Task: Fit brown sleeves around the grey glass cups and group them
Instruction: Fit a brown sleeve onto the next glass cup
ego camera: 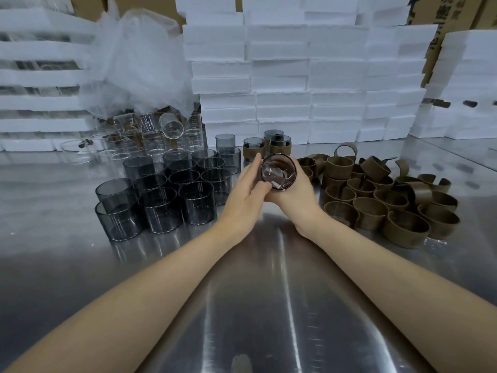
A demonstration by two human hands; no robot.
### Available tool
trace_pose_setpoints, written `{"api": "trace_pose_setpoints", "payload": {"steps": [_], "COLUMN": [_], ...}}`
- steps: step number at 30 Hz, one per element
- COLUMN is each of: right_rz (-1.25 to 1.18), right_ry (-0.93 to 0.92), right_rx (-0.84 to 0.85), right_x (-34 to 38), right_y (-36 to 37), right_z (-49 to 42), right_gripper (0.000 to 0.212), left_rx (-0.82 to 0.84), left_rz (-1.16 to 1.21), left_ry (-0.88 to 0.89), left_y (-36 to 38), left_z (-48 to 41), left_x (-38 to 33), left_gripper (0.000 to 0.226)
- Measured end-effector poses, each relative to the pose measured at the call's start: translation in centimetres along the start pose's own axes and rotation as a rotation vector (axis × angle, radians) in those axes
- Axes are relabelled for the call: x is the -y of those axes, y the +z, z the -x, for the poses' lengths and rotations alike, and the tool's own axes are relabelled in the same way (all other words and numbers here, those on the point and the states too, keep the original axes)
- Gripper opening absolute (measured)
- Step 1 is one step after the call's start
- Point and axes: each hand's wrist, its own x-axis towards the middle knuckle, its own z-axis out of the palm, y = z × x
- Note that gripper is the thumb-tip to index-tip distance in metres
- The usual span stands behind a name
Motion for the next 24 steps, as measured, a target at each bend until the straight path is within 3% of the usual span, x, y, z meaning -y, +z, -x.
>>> {"api": "trace_pose_setpoints", "payload": {"steps": [4,8,16,20,24], "right_rz": [-0.009,0.073,0.334,0.402,0.426], "right_ry": [0.006,-0.037,-0.323,-0.397,-0.383], "right_rx": [0.028,0.062,0.136,0.160,0.174], "right_x": [-0.20,0.05,0.47,0.27,0.02], "right_y": [-0.10,-0.10,-0.11,-0.22,-0.02], "right_z": [0.05,0.01,0.68,0.62,0.58], "right_gripper": [0.067,0.069,0.060,0.052,0.058], "left_rx": [-0.033,-0.039,-0.049,-0.071,-0.094], "left_rz": [-0.073,0.078,0.308,0.296,0.213], "left_ry": [0.030,-0.016,-0.091,-0.112,-0.060], "left_y": [-0.19,-0.17,-0.35,-0.38,-0.20], "left_z": [-0.39,-0.39,-0.38,-0.24,-0.03], "left_x": [0.48,0.32,-0.06,-0.21,-0.37], "left_gripper": [0.045,0.040,0.032,0.032,0.039]}}
